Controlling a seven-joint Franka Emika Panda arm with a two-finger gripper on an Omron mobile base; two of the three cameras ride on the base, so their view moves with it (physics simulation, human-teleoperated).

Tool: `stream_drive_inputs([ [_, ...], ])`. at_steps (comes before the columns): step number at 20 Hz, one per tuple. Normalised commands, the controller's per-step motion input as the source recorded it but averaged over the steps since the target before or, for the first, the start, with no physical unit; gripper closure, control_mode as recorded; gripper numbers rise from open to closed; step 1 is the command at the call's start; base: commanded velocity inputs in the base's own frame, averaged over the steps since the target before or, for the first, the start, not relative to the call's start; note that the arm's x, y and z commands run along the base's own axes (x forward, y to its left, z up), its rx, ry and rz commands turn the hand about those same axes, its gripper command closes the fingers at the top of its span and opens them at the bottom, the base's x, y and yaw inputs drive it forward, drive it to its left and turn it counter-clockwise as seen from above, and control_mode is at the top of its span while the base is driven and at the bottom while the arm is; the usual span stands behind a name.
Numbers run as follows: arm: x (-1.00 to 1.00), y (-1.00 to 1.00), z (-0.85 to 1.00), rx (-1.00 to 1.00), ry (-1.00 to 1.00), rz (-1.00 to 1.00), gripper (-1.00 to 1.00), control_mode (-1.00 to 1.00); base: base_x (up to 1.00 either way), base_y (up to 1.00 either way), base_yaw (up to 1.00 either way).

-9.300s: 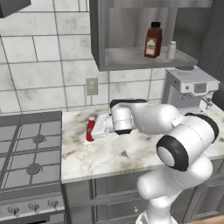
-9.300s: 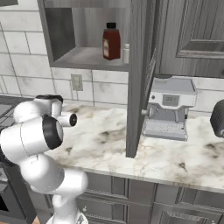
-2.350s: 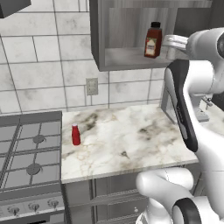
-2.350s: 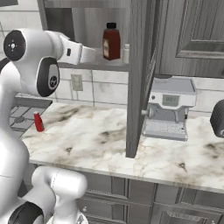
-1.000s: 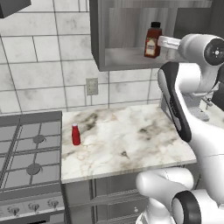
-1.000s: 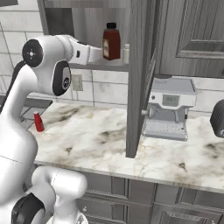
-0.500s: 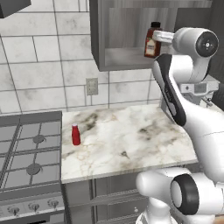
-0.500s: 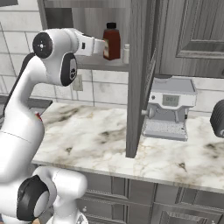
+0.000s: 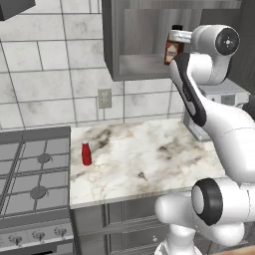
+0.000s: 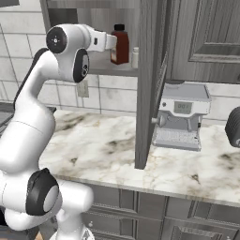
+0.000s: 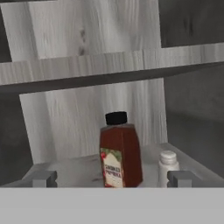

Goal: Collect the paprika, ketchup, and shaker from the cabinet and place them next to the stove.

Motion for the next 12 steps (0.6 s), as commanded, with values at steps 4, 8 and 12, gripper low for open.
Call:
stream_drive_inputs([
  [4, 0.49, 0.00, 0.00, 0.00, 0.00, 0.00, -1.00, -1.00, 0.00, 0.00, 0.00],
  [8, 0.40, 0.00, 0.00, 0.00, 0.00, -0.04, -1.00, -1.00, 0.00, 0.00, 0.00],
  [12, 0.22, 0.00, 0.00, 0.00, 0.00, -0.10, -1.00, -1.00, 0.00, 0.00, 0.00],
])
